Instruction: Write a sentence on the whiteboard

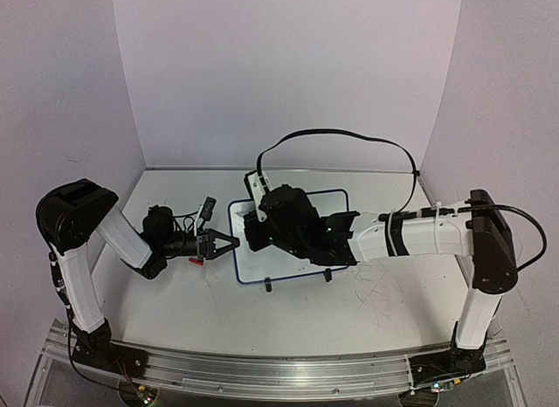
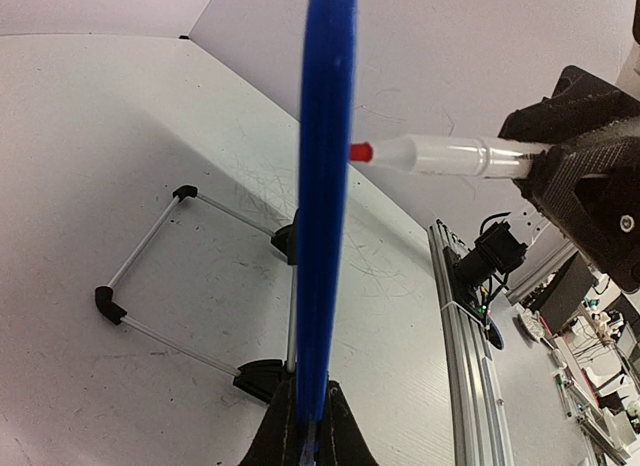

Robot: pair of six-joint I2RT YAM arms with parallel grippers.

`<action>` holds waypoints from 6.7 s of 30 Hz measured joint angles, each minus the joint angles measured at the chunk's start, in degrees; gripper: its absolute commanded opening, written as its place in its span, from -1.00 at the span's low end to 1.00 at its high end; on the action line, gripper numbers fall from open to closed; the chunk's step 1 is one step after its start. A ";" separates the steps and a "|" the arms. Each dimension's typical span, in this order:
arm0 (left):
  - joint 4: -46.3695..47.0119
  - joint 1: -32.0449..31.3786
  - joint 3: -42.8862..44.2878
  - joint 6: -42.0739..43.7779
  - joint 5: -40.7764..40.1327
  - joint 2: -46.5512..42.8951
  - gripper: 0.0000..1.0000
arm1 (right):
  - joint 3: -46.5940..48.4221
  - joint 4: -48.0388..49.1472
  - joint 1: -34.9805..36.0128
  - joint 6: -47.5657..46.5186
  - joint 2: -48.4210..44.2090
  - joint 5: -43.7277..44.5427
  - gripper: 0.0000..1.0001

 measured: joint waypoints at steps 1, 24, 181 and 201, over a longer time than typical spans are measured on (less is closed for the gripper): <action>0.00 0.00 0.00 0.00 0.00 0.00 -1.00 | 0.00 -0.07 -0.02 0.00 0.00 0.08 -1.00; -0.02 0.09 0.00 -0.04 -0.02 0.00 -1.00 | 0.74 -0.69 -0.10 0.35 0.44 1.26 -1.00; -0.37 0.22 0.00 0.02 0.09 -0.02 -1.00 | -4.42 -2.33 -0.29 5.18 -2.27 0.47 -1.00; -0.37 0.22 0.00 0.02 0.09 -0.02 -1.00 | -4.26 -2.24 -0.08 4.94 -2.27 1.74 -1.00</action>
